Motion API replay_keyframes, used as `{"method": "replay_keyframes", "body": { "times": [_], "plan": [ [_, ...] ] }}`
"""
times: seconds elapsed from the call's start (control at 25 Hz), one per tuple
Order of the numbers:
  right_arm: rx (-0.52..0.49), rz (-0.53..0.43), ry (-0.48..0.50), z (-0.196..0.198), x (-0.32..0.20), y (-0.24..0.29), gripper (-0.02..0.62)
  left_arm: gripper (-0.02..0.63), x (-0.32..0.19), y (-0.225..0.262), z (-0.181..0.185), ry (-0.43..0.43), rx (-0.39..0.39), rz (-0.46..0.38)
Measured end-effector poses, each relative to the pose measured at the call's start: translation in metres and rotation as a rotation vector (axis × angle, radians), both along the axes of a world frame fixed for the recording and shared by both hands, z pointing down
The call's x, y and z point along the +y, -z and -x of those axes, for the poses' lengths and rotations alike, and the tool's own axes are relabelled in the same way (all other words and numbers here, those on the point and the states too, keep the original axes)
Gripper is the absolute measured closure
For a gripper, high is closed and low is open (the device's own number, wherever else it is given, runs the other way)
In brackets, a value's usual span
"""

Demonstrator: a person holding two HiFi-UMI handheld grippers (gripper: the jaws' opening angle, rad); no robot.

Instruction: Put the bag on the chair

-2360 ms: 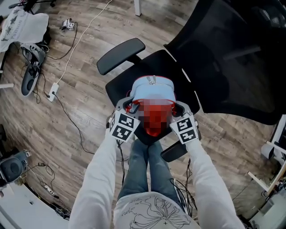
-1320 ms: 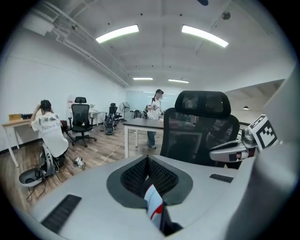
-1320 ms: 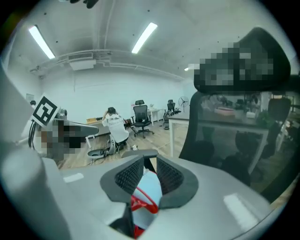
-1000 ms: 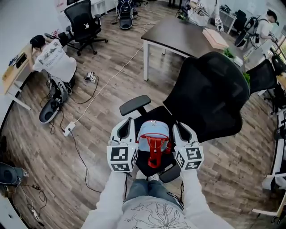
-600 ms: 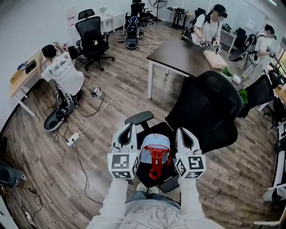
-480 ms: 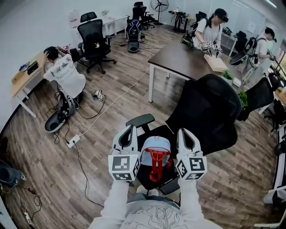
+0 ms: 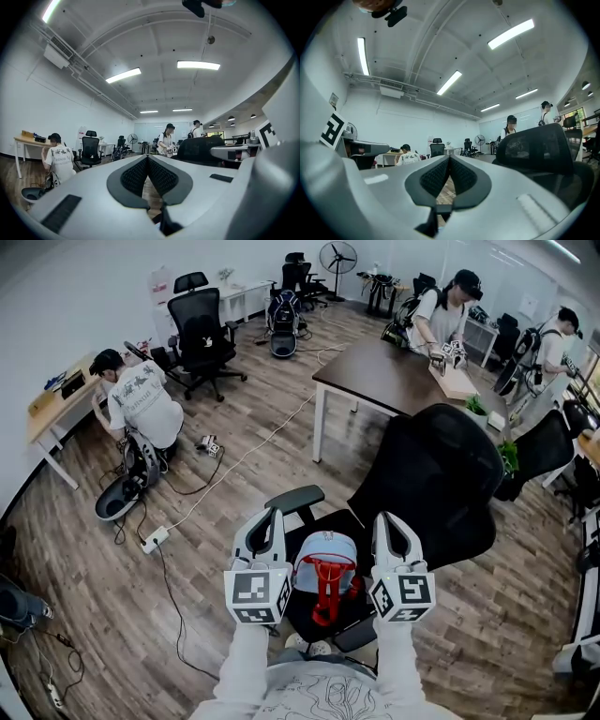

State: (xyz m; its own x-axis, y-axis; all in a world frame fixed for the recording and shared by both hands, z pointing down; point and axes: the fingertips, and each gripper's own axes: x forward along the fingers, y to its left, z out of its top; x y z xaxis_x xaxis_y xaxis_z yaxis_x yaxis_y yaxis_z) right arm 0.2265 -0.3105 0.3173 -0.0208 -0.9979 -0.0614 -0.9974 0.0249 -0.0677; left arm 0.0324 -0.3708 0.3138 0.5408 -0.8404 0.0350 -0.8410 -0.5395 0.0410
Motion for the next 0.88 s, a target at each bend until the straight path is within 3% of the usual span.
{"method": "replay_keyframes", "body": {
  "times": [0.88],
  "plan": [
    [0.010,0.008,-0.003,-0.0075,0.0022,-0.0032,0.584,0.600,0.0031,-0.0022,-0.0031,0.002,-0.020,-0.004]
  ]
}}
